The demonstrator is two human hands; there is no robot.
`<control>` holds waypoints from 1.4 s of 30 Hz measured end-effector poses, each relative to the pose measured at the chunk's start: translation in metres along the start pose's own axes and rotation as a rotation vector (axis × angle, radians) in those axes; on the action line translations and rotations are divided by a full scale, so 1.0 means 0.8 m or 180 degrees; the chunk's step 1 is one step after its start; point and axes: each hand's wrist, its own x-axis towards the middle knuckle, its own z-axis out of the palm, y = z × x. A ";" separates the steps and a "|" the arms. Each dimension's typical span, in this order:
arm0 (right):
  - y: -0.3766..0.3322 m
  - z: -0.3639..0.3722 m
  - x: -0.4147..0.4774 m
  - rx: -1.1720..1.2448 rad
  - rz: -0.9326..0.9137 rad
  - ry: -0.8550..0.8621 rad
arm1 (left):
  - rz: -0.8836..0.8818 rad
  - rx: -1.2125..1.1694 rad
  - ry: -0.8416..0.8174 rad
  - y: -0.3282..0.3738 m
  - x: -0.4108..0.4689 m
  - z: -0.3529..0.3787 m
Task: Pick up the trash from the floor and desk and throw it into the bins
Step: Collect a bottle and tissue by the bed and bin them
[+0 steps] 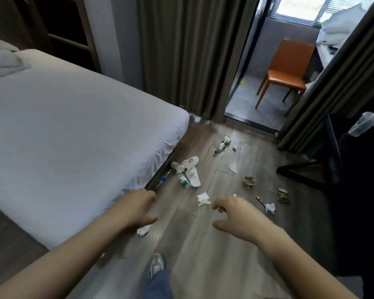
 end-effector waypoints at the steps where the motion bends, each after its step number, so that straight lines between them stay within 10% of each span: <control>1: 0.002 -0.006 0.029 0.0030 0.0035 -0.0020 | -0.0021 -0.0026 -0.0020 -0.011 0.028 -0.005; 24: 0.108 -0.037 0.439 0.0038 0.0060 -0.0579 | -0.0615 -0.0528 -0.0712 -0.107 0.392 0.033; 42: 0.270 0.314 0.689 -0.0443 -0.0545 -0.1164 | -0.1726 -0.0866 -0.0947 -0.165 0.544 0.460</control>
